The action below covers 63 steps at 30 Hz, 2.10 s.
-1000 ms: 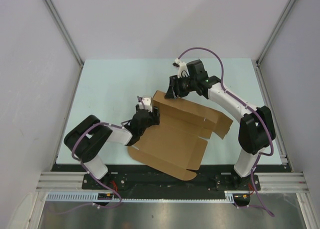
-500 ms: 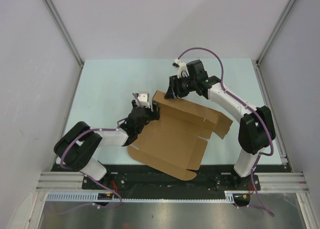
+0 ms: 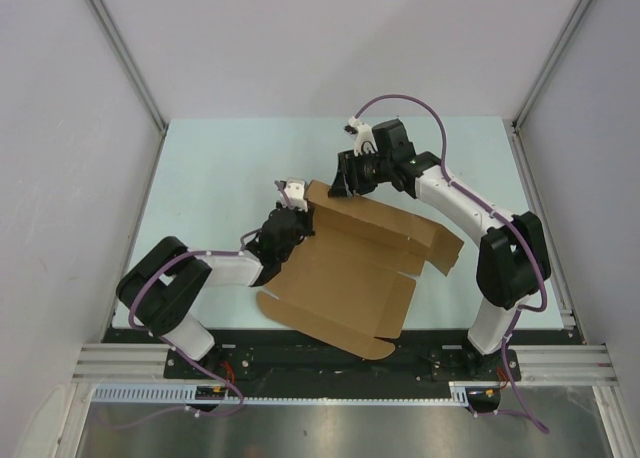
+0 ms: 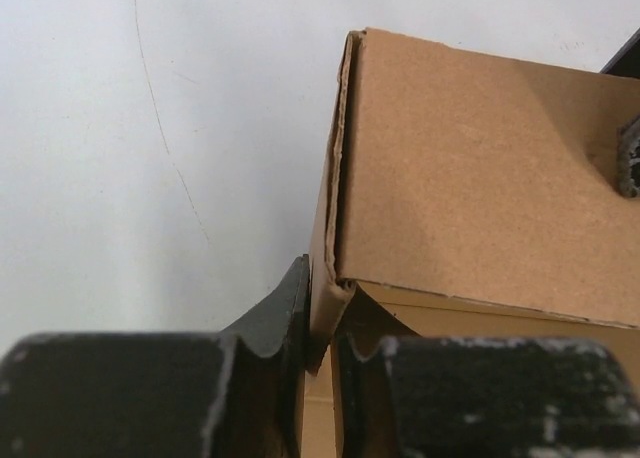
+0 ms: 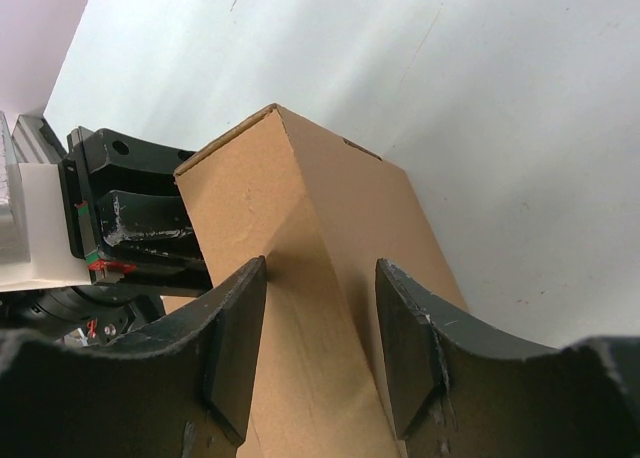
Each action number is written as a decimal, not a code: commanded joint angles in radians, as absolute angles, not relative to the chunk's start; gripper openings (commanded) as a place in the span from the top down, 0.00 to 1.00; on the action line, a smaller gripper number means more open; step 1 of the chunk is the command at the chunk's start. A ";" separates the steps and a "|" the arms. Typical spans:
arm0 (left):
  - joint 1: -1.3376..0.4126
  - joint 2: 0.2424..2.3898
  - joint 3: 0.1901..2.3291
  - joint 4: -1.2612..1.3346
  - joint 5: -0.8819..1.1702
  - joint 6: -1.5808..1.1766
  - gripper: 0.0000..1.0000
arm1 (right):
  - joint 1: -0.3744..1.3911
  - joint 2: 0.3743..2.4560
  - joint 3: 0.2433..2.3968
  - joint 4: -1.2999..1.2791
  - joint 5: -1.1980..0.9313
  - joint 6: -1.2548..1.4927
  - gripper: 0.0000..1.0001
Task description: Fold the paper box
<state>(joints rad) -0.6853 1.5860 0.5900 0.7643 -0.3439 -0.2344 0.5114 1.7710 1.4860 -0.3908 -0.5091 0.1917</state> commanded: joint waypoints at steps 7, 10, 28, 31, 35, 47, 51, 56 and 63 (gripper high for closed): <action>-0.676 1.532 0.618 0.698 -0.410 -0.227 0.87 | 0.497 1.737 1.517 -0.420 -0.416 0.216 0.39; -0.678 1.516 0.617 0.677 -0.433 -0.219 0.87 | 0.494 1.718 1.517 -0.417 -0.393 0.219 0.38; -0.676 1.574 0.626 0.713 -0.400 -0.256 0.59 | 0.492 1.750 1.488 -0.454 -0.434 0.189 0.43; -0.676 1.582 0.635 0.718 -0.396 -0.258 0.94 | 0.491 1.749 1.488 -0.460 -0.433 0.184 0.43; -0.675 1.565 0.660 0.645 -0.402 -0.233 1.00 | 0.485 1.729 1.489 -0.448 -0.419 0.190 0.43; -0.632 1.422 0.732 0.298 -0.385 -0.256 1.00 | 0.531 1.487 1.453 -0.358 0.274 0.232 0.40; -0.620 1.396 0.696 0.344 -0.433 -0.229 1.00 | 0.526 1.379 1.413 -0.397 0.307 0.209 0.36; -0.545 1.416 0.742 0.266 -0.385 -0.296 1.00 | 0.592 1.243 1.277 -0.394 0.452 0.147 0.36; -0.529 1.483 0.932 0.008 -0.354 -0.282 1.00 | 0.778 1.201 1.212 -0.436 0.723 0.011 0.36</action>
<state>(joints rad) -0.5327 1.4570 0.7925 0.1371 -0.3923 -0.2554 0.7258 1.2087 1.2362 -0.4171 0.5430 0.1040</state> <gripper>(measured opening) 0.056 0.636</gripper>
